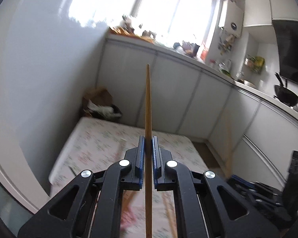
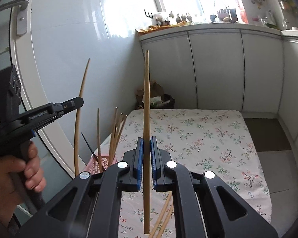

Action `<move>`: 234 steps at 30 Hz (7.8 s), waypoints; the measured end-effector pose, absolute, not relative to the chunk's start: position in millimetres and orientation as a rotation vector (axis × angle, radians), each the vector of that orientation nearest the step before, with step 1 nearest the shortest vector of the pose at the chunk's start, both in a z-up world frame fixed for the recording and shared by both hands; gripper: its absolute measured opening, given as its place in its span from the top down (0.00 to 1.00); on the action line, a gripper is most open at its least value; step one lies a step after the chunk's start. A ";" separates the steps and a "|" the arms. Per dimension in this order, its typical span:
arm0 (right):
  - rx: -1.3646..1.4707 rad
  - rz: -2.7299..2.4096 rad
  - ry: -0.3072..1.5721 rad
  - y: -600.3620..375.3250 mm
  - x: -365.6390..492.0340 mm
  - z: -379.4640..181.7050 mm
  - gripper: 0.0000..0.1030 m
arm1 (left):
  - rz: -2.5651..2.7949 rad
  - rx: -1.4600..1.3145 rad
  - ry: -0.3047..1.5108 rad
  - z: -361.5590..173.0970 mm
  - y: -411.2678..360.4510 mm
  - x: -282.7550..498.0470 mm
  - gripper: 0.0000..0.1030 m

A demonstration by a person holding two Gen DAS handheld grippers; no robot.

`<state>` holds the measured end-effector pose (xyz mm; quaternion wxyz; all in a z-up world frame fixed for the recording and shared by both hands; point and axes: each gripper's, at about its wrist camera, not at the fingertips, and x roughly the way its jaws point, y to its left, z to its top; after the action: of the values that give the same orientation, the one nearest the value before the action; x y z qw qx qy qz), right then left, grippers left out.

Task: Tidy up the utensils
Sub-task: 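Lift both bamboo chopsticks upright and carry them to the pink cup, then lower both chopsticks into the pink cup and open both tools, then move both tools to the last two chopsticks and grasp one each, then lift both bamboo chopsticks upright and carry them to the pink cup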

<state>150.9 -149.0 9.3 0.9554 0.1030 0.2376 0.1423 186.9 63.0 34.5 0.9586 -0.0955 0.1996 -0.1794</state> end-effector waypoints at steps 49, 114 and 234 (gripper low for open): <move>0.426 0.321 0.307 -73.5 189.0 -5.9 0.93 | -0.181 -0.300 0.777 16.8 106.7 191.7 0.34; 0.325 0.051 0.999 -208.1 176.8 -47.5 0.54 | -0.403 -0.149 0.775 31.1 38.5 162.8 0.34; 0.323 0.303 0.441 -151.3 148.6 13.6 0.93 | -0.280 -0.013 0.360 -37.5 73.2 208.4 0.93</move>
<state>148.6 -151.3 13.6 0.9516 0.1591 0.2168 0.1490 208.4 73.2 -37.5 0.9740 -0.0062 0.1786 -0.1389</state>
